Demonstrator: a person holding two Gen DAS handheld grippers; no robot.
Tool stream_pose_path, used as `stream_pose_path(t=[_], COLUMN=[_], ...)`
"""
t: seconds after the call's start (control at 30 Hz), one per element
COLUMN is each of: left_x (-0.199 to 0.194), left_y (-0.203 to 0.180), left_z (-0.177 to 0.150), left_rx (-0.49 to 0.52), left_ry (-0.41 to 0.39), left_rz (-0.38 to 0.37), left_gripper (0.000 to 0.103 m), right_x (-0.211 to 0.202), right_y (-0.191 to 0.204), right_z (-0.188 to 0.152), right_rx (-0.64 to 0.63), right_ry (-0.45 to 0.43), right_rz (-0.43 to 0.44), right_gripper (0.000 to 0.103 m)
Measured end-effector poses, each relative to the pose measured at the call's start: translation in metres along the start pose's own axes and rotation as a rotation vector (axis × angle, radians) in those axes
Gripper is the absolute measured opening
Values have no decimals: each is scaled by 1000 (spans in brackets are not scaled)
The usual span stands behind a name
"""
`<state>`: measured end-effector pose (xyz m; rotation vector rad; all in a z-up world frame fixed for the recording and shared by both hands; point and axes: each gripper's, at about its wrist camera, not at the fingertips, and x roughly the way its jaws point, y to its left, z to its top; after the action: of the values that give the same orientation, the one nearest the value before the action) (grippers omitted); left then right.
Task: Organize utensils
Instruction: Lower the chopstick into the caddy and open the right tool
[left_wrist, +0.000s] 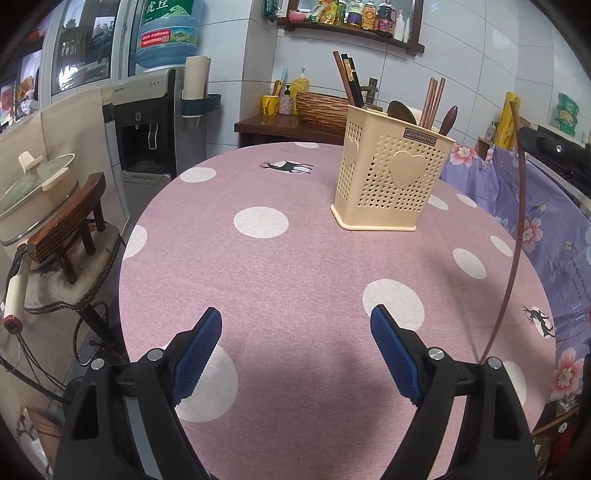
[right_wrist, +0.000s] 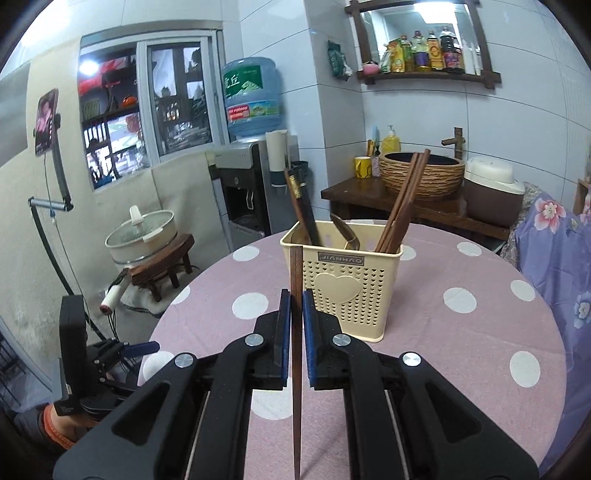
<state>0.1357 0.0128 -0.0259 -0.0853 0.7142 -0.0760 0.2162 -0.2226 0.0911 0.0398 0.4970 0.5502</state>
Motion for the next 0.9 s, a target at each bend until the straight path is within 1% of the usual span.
stream_pose_path(t=[0.1,0.23,0.33,0.43,0.57,0.63,0.7,0.77,0.9], left_x=[0,1,2,2,2,2,2,3,2], left_y=[0,0,0,1,2,2,3,4,3], left_z=[1,3,3,3,3,2,1,1,-1], left_rx=[-3,0,-1,-5,-7,-10,-12,-13,-2], left_ry=[-2,-4,-3,-3,-3,-3,-3,-1,-4], left_rz=[-3,-6,-7,-12,-16,-20,-22,-27,-28], left_gripper=[82,82,82,82,82,82,82,82,82], right_x=[-4,-11,-15,-15,-4,7,18,33,64], right_y=[0,5,10,14,20,18,15,10,1], right_z=[7,29,62,105,162,184,193,195,176], right_rx=[11,10,8,6,-23,-14,-4,11,35], right_ry=[-20,-65,-111,-160,-201,-201,-201,-199,-141], right_rz=[6,21,18,8,-61,-85,-110,-131,-140], right_gripper=[8,8,8,8,7,7,8,8,8])
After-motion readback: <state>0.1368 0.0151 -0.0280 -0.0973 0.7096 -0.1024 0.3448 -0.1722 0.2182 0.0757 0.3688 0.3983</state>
